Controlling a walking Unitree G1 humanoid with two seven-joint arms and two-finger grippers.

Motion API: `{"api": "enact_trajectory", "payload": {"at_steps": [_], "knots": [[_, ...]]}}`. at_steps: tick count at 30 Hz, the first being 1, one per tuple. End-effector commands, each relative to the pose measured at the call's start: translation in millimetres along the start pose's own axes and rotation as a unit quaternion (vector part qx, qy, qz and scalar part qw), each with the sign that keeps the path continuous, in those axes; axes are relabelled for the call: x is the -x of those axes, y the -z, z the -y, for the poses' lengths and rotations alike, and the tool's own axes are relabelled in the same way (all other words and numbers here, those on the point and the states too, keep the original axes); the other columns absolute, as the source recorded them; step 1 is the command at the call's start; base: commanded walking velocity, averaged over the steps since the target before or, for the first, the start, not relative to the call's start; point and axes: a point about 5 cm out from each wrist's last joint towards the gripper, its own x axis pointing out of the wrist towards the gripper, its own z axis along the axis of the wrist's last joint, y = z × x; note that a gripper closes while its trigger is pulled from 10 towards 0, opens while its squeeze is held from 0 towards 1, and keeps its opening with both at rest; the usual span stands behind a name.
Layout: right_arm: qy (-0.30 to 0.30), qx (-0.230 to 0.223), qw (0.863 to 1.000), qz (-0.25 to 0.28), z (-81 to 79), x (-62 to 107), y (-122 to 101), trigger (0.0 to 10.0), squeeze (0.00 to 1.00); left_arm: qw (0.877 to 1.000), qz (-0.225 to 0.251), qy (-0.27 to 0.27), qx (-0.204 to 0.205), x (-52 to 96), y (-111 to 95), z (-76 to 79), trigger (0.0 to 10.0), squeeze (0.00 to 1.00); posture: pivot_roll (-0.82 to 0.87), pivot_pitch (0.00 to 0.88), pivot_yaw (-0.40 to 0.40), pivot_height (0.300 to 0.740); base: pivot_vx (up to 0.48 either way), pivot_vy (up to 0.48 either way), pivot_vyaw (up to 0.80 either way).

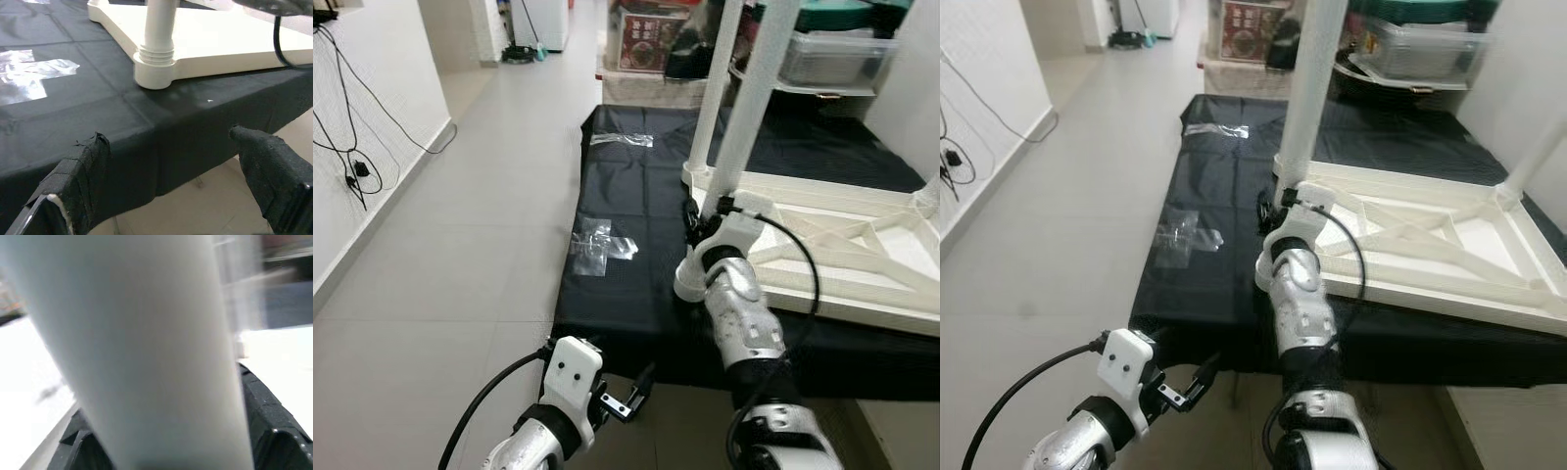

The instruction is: Building children table

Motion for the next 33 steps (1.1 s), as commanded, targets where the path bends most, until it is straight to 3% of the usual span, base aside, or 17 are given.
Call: {"api": "enact_trajectory", "payload": {"at_steps": [1,4,5,7,8,12,16,17,19,20,22,24,26,28,30,31,33], "knots": [[-0.148,-0.019,0.988,-0.033,-19.0,-2.6,3,10.0,0.00,1.000,-0.010,0.004,0.003,-0.1,5,0.5,10.0,0.00,0.13,0.079,-0.058,0.740,0.000,0.000,0.00],[-0.285,-0.020,0.956,-0.071,-21.2,5.9,-1,10.0,0.00,1.000,-0.009,0.005,0.003,-0.8,5,0.5,10.0,0.00,0.14,0.084,-0.063,0.740,0.000,0.000,0.00],[-0.285,-0.020,0.956,-0.071,-21.2,5.9,-1,10.0,0.00,1.000,-0.009,0.005,0.003,-0.8,5,0.5,10.0,0.00,0.14,0.084,-0.063,0.740,0.000,0.000,0.00],[-0.380,-0.015,0.919,-0.101,-23.8,11.3,-4,10.0,0.00,1.000,-0.010,0.005,0.002,-1.2,5,0.8,10.0,0.00,0.14,0.085,-0.067,0.740,0.000,0.000,0.00],[-0.380,-0.015,0.919,-0.101,-23.8,11.3,-4,10.0,0.00,1.000,-0.010,0.005,0.002,-1.2,5,0.8,10.0,0.00,0.14,0.085,-0.067,0.740,0.000,0.000,0.00],[-0.467,-0.014,0.874,-0.131,-32.9,5.7,-3,10.0,0.00,1.000,-0.010,0.001,0.003,-0.6,4,0.5,10.0,0.00,0.16,0.095,-0.074,0.740,0.000,0.000,0.00],[-0.500,0.000,0.853,-0.148,-40.2,1.1,0,10.0,0.00,1.000,-0.010,0.000,0.003,0.0,4,0.6,10.0,0.00,0.17,0.098,-0.072,0.740,0.000,0.000,0.00],[-0.510,0.013,0.845,-0.158,-43.8,-0.3,3,4.4,0.00,1.000,-0.010,0.000,0.003,0.4,4,0.7,10.0,0.00,0.17,0.101,-0.073,0.740,0.000,0.000,0.00],[-0.510,0.013,0.845,-0.158,-43.8,-0.3,3,4.4,0.00,1.000,-0.010,0.000,0.003,0.4,4,0.7,10.0,0.00,0.17,0.101,-0.073,0.740,0.000,0.000,0.00],[-0.516,0.027,0.840,-0.163,-47.0,-1.0,6,0.0,0.00,1.000,-0.010,-0.001,0.003,0.8,4,0.6,10.0,0.00,0.17,0.102,-0.073,0.740,0.000,0.000,0.00],[-0.520,0.037,0.838,-0.165,-48.8,-1.2,8,0.0,0.00,1.000,-0.010,-0.001,0.003,1.1,3,0.6,10.0,0.00,0.17,0.105,-0.070,0.740,0.000,0.000,0.00],[-0.511,0.045,0.843,-0.161,-49.8,-2.2,9,0.0,0.00,1.000,-0.010,-0.001,0.003,1.2,3,0.5,10.0,0.00,0.17,0.105,-0.070,0.740,0.000,0.000,0.00],[-0.457,0.070,0.877,-0.131,-48.0,-7.4,7,0.0,0.00,1.000,-0.010,0.000,0.003,1.0,3,0.1,10.0,0.00,0.16,0.105,-0.067,0.740,0.000,0.000,0.00],[-0.457,0.070,0.877,-0.131,-48.0,-7.4,7,0.0,0.00,1.000,-0.010,0.000,0.003,1.0,3,0.1,10.0,0.00,0.16,0.105,-0.067,0.740,0.000,0.000,0.00],[-0.303,0.084,0.944,-0.099,-37.4,-22.1,4,0.0,0.00,1.000,-0.011,0.001,0.003,0.2,4,-0.1,10.0,0.00,0.15,0.102,-0.064,0.740,0.000,0.000,0.00],[-0.303,0.084,0.944,-0.099,-37.4,-22.1,4,0.0,0.00,1.000,-0.011,0.001,0.003,0.2,4,-0.1,10.0,0.00,0.15,0.102,-0.064,0.740,0.000,0.000,0.00],[-0.109,0.079,0.988,-0.081,-17.5,-30.2,3,0.0,0.00,1.000,-0.012,0.003,0.002,-0.5,4,-0.3,10.0,0.00,0.15,0.102,-0.063,0.740,0.000,0.000,0.00]]}}
